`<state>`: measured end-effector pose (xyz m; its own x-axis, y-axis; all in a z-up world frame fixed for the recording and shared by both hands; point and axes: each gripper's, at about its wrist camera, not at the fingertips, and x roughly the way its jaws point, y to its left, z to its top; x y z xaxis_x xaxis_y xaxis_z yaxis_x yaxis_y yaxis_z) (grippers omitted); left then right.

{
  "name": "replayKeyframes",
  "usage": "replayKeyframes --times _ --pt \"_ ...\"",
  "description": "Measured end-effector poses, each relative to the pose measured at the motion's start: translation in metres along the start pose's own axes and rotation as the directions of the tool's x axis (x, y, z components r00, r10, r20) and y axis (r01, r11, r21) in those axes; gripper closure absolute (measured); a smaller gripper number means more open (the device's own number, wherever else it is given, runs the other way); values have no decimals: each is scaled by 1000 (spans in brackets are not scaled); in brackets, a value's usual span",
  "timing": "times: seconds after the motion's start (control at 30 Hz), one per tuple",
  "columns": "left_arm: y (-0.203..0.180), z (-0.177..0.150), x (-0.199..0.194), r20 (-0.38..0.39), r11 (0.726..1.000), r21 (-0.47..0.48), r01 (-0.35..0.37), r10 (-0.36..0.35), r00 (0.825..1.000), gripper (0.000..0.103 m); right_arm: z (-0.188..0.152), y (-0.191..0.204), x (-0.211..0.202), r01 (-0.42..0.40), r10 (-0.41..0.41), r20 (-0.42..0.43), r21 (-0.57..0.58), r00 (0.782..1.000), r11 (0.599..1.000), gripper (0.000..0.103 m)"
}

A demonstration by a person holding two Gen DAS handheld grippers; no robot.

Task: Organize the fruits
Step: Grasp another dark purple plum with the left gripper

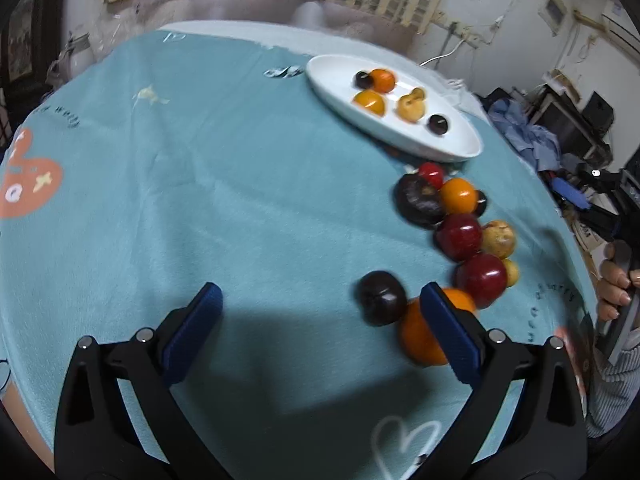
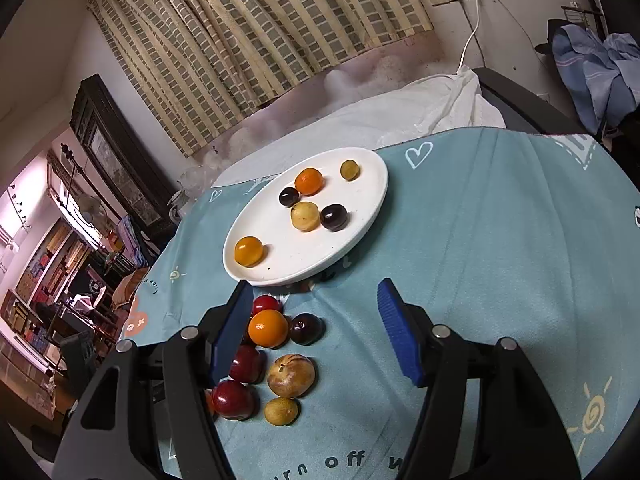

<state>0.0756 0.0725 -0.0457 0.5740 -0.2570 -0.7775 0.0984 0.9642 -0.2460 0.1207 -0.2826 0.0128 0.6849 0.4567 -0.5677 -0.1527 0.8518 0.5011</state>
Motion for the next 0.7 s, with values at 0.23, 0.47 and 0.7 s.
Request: replayKeyframes --times 0.23,0.47,0.7 --pt "-4 -3 4 -25 1000 25 5 -5 1000 2 0 0 0 -3 3 1 3 1000 1000 38" --pt "5 34 1 100 966 19 -260 256 961 2 1 2 0 -4 4 -2 -6 1000 1000 38" --pt "11 25 -4 88 994 -20 -111 113 990 2 1 6 -3 -9 9 6 -17 1000 1000 38"
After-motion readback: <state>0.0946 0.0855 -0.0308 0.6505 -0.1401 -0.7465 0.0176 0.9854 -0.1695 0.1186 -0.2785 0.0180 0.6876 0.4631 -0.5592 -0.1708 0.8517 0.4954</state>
